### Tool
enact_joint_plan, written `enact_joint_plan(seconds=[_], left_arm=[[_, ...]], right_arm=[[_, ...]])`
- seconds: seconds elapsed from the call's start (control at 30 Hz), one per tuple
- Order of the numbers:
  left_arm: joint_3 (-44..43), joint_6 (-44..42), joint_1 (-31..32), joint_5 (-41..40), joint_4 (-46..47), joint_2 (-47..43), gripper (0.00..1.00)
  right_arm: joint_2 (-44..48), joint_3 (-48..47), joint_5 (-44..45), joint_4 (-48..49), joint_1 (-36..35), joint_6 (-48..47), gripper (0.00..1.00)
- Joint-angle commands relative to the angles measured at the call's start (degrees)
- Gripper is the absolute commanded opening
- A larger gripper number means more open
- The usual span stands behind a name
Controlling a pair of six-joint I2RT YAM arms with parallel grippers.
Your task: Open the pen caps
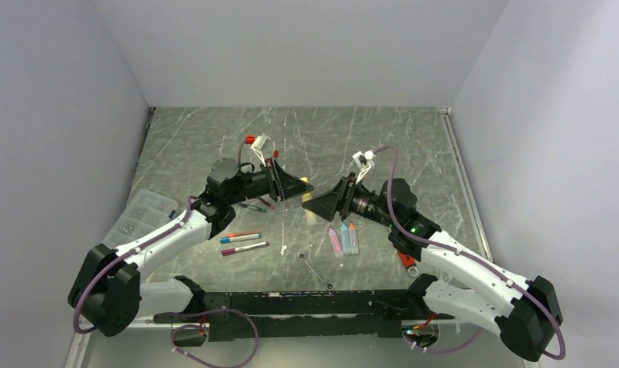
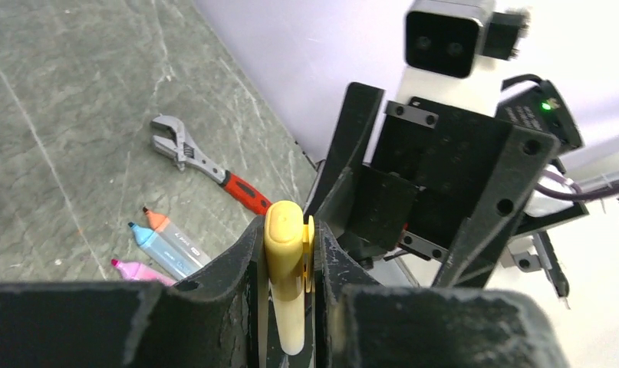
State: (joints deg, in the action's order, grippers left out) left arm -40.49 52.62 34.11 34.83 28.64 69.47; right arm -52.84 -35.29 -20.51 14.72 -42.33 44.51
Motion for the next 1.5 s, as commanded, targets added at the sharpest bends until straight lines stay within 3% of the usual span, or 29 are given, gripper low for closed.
enact_joint_plan(seconds=[0.0, 0.13, 0.3, 0.33, 0.5, 0.67, 0.87, 0.97, 1.0, 1.07, 1.17, 1.23, 1.33, 1.4, 1.47], left_arm=[[0.7, 4.2, 0.0, 6.0, 10.9, -2.1, 0.0], [0.9, 3.7, 0.0, 5.6, 10.1, -3.4, 0.0], [0.9, 3.6, 0.0, 5.5, 10.0, -4.7, 0.0], [0.9, 3.9, 0.0, 5.8, 10.6, -4.6, 0.0], [0.8, 5.0, 0.0, 6.5, 11.9, -4.3, 0.0], [1.1, 5.6, 0.0, 7.1, 12.5, -3.8, 0.0], [2.1, 5.7, 0.1, 6.8, 12.3, -4.3, 0.0], [2.3, 5.6, 0.1, 6.8, 11.9, -4.5, 0.0], [2.3, 5.6, 0.1, 6.9, 11.6, -4.5, 0.01], [2.2, 5.4, 0.1, 7.0, 10.6, -4.5, 0.16], [2.4, 5.6, 0.1, 7.2, 11.1, -4.6, 0.31], [2.3, 5.5, 0.1, 7.7, 10.9, -4.2, 0.33], [2.3, 5.8, 0.1, 8.7, 11.6, -3.6, 0.29], [2.4, 6.4, 0.1, 9.6, 13.5, -2.9, 0.02], [2.6, 6.5, 0.0, 8.4, 12.8, -3.3, 0.0]], right_arm=[[-2.8, -0.5, -9.0, 8.8, 0.2, 5.1, 0.68], [-3.1, -0.4, -9.5, 9.2, 0.3, 5.7, 0.61], [-1.6, -0.3, -7.2, 5.6, 0.7, 4.2, 0.68], [-1.6, -0.1, -7.5, 5.8, 0.8, 4.4, 0.65], [-3.2, 0.1, -10.4, 10.0, 0.8, 6.9, 0.34], [-4.4, 0.5, -11.6, 14.6, 0.8, 9.8, 0.27], [-5.9, 0.6, -11.8, 18.5, 0.8, 12.2, 0.29], [-6.0, 0.8, -11.6, 18.6, 0.8, 12.1, 0.2], [-6.0, 1.0, -11.4, 18.7, 0.8, 12.0, 0.13], [-5.9, 1.0, -11.4, 18.3, 0.8, 11.5, 0.02], [-5.6, 1.2, -11.1, 17.5, 0.8, 11.0, 0.0], [-5.5, 1.3, -10.6, 16.9, 0.8, 10.6, 0.0], [-5.5, 1.6, -9.9, 16.1, 0.8, 10.0, 0.0], [-5.5, 1.6, -9.0, 14.7, 0.8, 9.2, 0.0], [-5.2, 1.8, -8.0, 13.5, 0.8, 8.1, 0.0]])
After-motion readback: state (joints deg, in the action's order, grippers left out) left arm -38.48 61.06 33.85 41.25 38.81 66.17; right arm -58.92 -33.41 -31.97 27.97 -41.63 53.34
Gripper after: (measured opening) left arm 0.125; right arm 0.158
